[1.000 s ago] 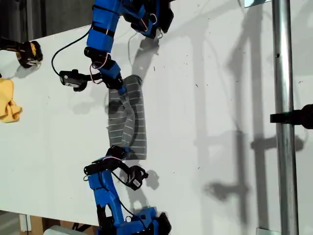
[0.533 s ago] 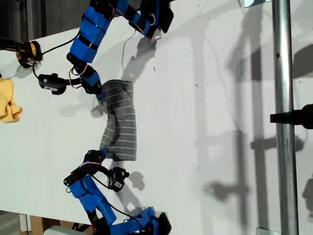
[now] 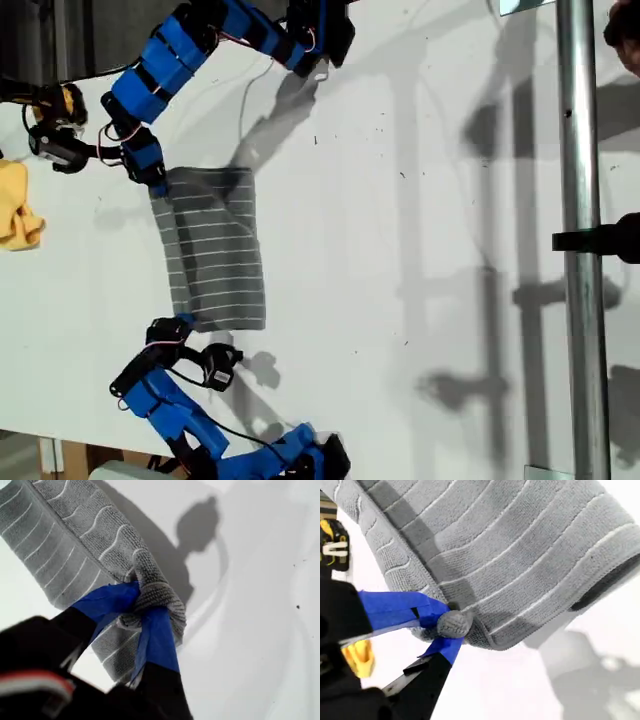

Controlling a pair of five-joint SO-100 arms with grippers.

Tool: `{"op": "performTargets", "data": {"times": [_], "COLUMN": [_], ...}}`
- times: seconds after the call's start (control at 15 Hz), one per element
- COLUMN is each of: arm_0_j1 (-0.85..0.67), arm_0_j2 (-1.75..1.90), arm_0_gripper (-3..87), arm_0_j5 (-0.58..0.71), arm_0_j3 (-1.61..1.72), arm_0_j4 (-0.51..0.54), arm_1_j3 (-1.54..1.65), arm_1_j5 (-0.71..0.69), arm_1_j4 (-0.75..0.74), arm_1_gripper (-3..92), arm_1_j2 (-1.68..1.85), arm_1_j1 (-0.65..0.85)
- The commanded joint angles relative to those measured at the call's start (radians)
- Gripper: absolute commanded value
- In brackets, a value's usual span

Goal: Grasp corners of a towel and fold twice.

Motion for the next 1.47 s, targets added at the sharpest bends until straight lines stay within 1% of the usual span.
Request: {"op": "performTargets", "data": {"times": [0.0,0.2,0.27,0.6,0.73,0.87,1.0,1.2,1.4], "arm_0_j1": [-0.018,0.017,0.020,-0.071,-0.086,-0.071,-0.034,0.034,0.075], "arm_0_j2": [0.023,0.029,0.028,0.023,0.044,0.066,0.069,0.031,-0.005], "arm_0_gripper": [-1.6,-1.6,-1.6,-1.6,-1.6,-1.6,-1.6,-1.6,-1.6], "arm_0_j5": [0.002,-0.021,-0.032,0.046,0.058,0.051,0.017,-0.051,-0.101], "arm_0_j3": [-0.049,-0.023,-0.023,-0.140,-0.130,-0.074,-0.021,0.003,0.060], "arm_0_j4": [0.009,0.029,0.023,-0.005,-0.015,-0.012,0.005,0.089,0.112], "arm_1_j3": [-0.009,0.141,0.156,-0.114,-0.126,-0.008,0.129,0.227,0.281], "arm_1_j5": [-0.021,-0.014,-0.014,-0.054,-0.066,-0.064,-0.041,-0.008,0.021], "arm_1_j4": [-0.017,-0.026,-0.035,-0.031,-0.043,-0.063,-0.071,-0.020,0.026], "arm_1_gripper": [-0.2,-0.2,-0.2,-0.2,-0.2,-0.2,-0.2,-0.2,-0.2], "arm_1_j2": [0.040,0.112,0.118,0.009,0.008,0.061,0.132,0.181,0.186], "arm_1_j1": [0.005,-0.069,-0.071,0.043,0.057,0.025,-0.026,-0.100,-0.129]}}
